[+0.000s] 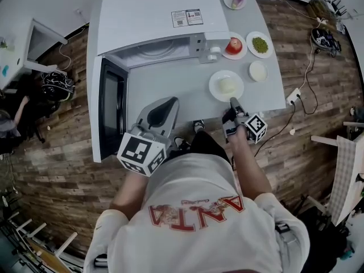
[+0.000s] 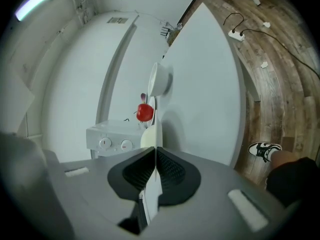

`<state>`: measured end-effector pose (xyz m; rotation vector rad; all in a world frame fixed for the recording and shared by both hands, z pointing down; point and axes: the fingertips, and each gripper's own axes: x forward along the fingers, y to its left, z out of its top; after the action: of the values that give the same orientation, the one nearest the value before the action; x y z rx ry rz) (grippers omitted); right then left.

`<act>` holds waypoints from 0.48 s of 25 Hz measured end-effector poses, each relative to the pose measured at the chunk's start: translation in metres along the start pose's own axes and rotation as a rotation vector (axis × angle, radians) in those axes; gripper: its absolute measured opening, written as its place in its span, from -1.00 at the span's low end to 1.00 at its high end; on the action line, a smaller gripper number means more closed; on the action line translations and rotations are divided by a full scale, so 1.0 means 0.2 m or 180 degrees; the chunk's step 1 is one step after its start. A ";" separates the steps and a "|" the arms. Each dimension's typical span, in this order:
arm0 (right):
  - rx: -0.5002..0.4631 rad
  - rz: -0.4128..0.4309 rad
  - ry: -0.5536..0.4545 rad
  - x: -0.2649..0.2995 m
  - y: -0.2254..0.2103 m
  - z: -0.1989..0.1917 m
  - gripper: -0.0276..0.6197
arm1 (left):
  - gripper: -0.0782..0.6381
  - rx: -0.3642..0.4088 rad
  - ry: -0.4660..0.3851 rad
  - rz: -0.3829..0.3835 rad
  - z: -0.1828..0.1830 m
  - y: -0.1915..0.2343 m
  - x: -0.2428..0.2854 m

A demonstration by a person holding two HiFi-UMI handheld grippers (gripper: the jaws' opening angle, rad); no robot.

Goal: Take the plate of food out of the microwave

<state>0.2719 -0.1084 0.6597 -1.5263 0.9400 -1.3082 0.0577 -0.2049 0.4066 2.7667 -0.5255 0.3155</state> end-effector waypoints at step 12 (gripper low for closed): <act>-0.0236 -0.0120 0.0095 0.01 -0.05 0.07 -0.87 | -0.76 -0.0117 0.0018 0.0095 -0.02 0.07 -0.01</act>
<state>0.2859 -0.1057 0.6698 -1.5919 0.9929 -1.3392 0.0494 -0.2151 0.4140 2.7240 -0.5659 0.3171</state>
